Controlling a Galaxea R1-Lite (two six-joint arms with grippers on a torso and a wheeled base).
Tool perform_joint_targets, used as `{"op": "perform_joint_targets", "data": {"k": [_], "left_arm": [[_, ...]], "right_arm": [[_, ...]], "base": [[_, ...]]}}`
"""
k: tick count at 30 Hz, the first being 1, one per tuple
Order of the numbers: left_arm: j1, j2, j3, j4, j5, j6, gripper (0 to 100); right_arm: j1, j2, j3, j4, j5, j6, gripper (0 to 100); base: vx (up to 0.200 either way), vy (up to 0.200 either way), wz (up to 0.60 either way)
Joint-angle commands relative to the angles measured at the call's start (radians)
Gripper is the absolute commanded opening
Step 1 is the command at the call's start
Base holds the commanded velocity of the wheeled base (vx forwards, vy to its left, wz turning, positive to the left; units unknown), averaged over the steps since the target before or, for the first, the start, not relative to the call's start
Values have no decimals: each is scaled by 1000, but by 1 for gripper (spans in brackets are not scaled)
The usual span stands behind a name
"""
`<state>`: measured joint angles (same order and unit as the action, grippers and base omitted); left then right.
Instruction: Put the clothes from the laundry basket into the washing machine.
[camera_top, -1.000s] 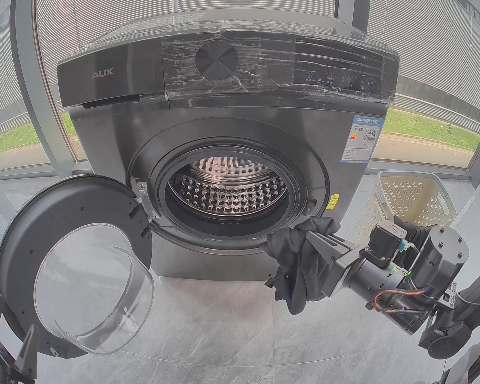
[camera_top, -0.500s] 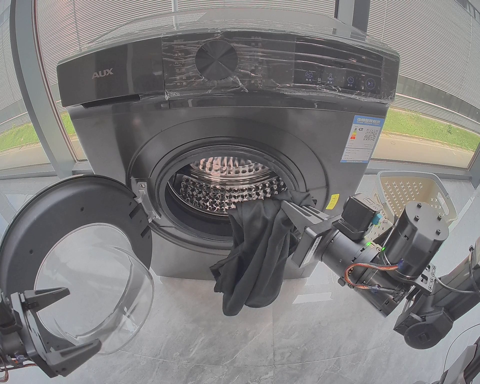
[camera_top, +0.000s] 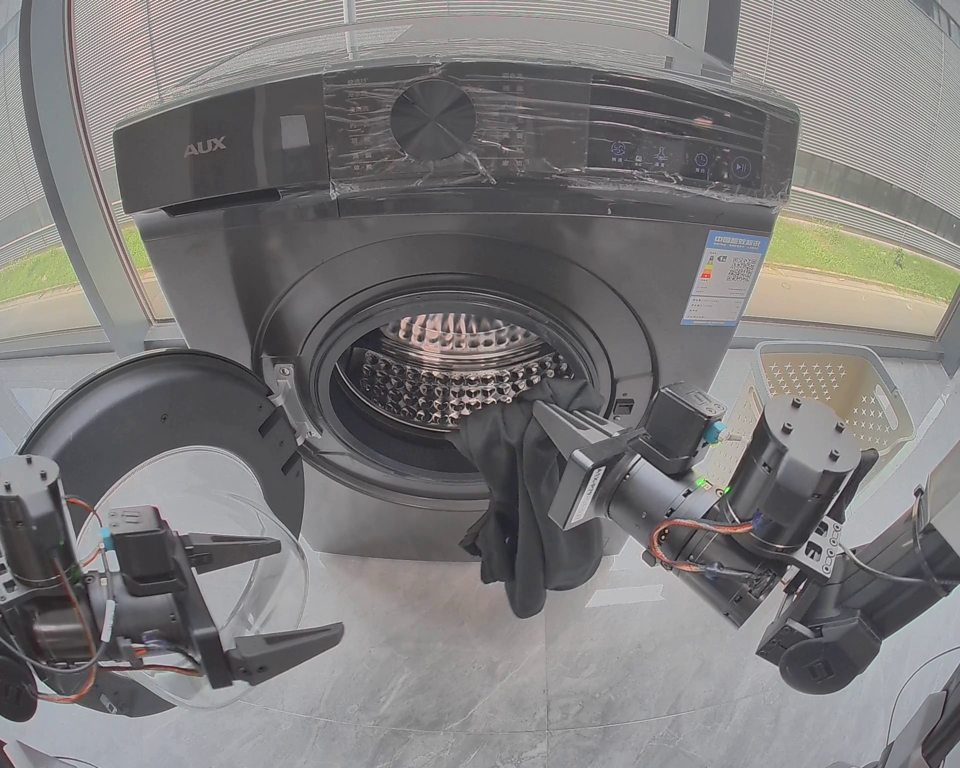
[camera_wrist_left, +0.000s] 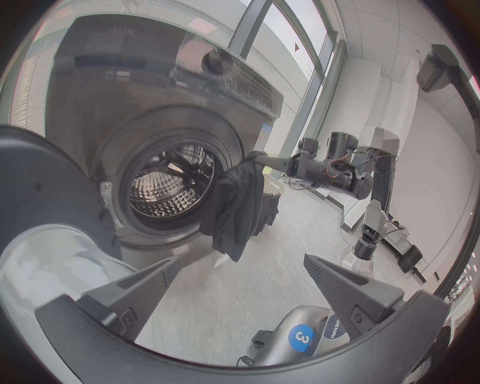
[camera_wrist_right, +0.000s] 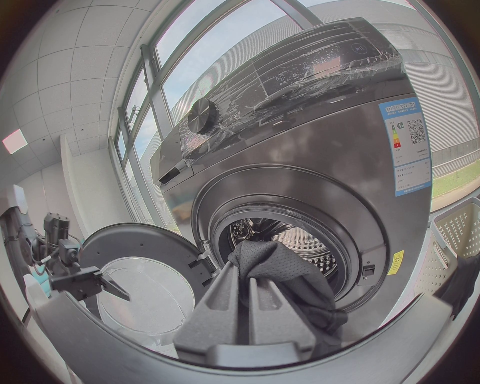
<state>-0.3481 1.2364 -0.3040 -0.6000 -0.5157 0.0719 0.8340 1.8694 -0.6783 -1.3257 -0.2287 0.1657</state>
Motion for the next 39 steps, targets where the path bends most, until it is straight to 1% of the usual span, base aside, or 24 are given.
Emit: {"op": "perform_joint_targets", "data": {"k": [1, 6, 11, 13, 18, 23, 29, 31, 36, 39], "left_arm": [[-74, 296, -46, -118, 16, -7, 100], [-77, 391, -72, -162, 17, -9, 100], [-77, 426, -75, -184, 17, -15, 100], [-81, 474, -75, -219, 16, -15, 100], [-97, 529, -81, -273, 17, -15, 100], [-100, 598, -115, -319, 17, -41, 100], [-100, 655, -139, -346, 17, -44, 100], [-97, 686, -150, -374, 17, -46, 100], [-97, 741, -167, -462, 31, -67, 100], [-97, 769, -176, -495, 37, -72, 100]], "right_arm": [[8, 1, -6, 2, -1, 3, 0], [8, -13, -4, 2, -1, 3, 0], [10, -29, 5, 2, 0, 3, 0], [22, -36, 17, -3, 0, 5, 0], [25, -41, 23, -9, 0, 5, 0], [25, -41, 32, -16, 3, 5, 0], [25, -39, 42, -27, 6, 3, 0], [25, -39, 42, -27, 6, 3, 0], [42, -41, 43, -29, 5, 5, 0], [50, -41, 48, -29, 5, 5, 0]], "base": [[0, 0, 0], [0, 0, 0], [0, 0, 0], [0, 0, 0], [0, 0, 0], [0, 0, 0], [0, 0, 0], [0, 0, 0], [0, 0, 0], [0, 0, 0]]}}
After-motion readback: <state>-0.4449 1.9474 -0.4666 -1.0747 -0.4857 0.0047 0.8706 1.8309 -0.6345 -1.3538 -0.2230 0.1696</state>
